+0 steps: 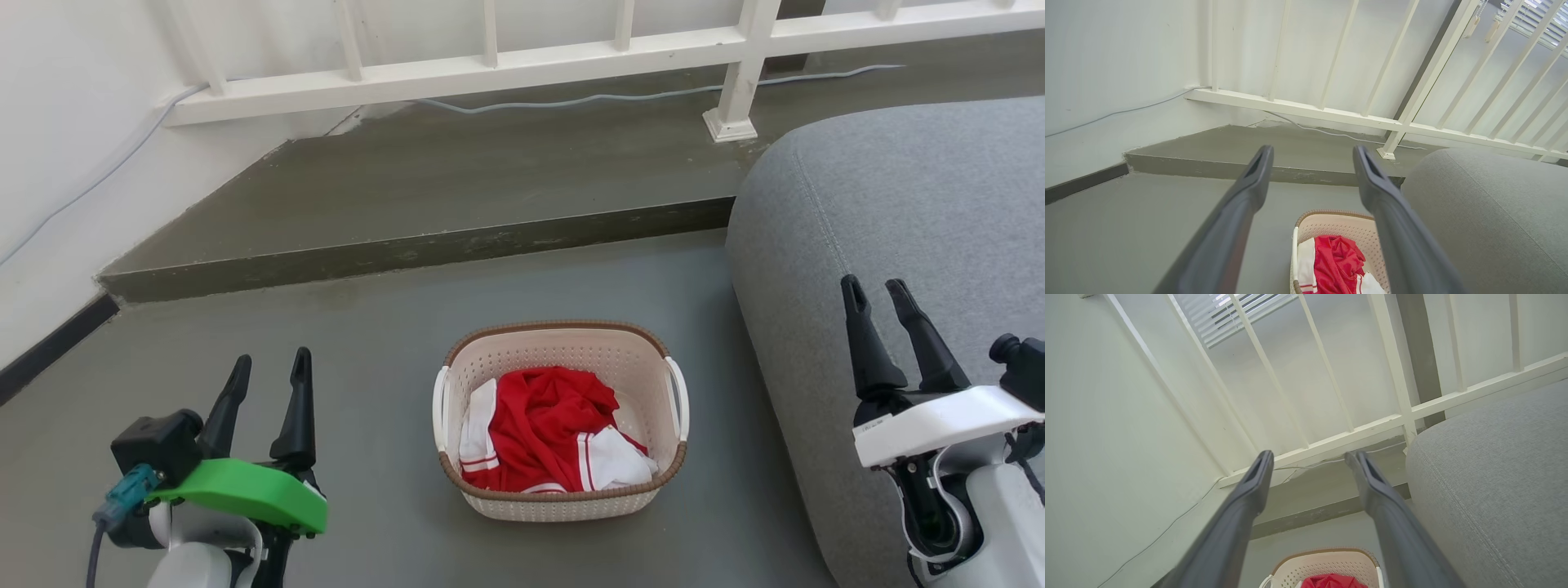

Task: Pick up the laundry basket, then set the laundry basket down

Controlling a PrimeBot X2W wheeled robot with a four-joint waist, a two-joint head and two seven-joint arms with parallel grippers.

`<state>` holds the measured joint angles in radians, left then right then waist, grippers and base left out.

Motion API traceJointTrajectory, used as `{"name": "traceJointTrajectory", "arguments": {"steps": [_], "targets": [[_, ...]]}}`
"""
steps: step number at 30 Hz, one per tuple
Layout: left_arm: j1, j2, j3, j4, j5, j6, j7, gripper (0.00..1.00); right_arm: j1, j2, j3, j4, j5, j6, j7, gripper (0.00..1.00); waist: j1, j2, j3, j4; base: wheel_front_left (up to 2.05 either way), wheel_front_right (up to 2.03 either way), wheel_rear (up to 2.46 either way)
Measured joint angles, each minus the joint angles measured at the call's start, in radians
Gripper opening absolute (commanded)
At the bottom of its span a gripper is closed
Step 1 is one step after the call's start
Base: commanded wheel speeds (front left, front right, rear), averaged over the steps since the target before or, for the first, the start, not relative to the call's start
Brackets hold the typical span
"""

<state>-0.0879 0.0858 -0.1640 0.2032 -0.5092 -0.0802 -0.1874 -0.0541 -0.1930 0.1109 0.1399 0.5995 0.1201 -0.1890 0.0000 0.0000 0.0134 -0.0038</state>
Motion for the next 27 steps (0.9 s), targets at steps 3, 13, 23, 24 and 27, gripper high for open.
{"name": "traceJointTrajectory", "arguments": {"steps": [3, 13, 23, 24, 27], "targets": [[0.0, -0.001, -0.001, 0.0, 0.048, 0.003, -0.011, 1.0, 0.0, 0.0, 0.005, -0.001, -0.054, -0.008, -0.007, 1.0, 0.0, 0.0, 0.0, 0.0, 0.0, 0.0, 0.0], [-0.006, -0.008, -0.009, -0.002, 0.19, 0.01, -0.044, 1.0, -0.001, 0.004, 0.012, -0.007, -0.203, -0.017, -0.042, 1.0, 0.0, 0.0, 0.003, 0.001, 0.0, 0.0, 0.0], [-0.016, -0.018, -0.009, -0.016, 0.266, 0.01, -0.064, 1.0, -0.004, 0.013, 0.008, -0.013, -0.292, -0.017, -0.062, 1.0, 0.0, 0.0, 0.004, 0.002, 0.0, 0.0, 0.0], [-0.016, -0.019, -0.008, -0.016, 0.266, 0.01, -0.064, 1.0, -0.004, 0.015, 0.006, -0.013, -0.293, -0.017, -0.062, 1.0, 0.0, 0.0, 0.004, 0.002, 0.0, 0.0, 0.0], [-0.016, -0.025, -0.004, -0.015, 0.266, 0.01, -0.064, 1.0, -0.004, 0.026, -0.004, -0.013, -0.293, -0.017, -0.062, 1.0, 0.0, 0.0, 0.005, 0.003, 0.0, 0.0, 0.0]]}}
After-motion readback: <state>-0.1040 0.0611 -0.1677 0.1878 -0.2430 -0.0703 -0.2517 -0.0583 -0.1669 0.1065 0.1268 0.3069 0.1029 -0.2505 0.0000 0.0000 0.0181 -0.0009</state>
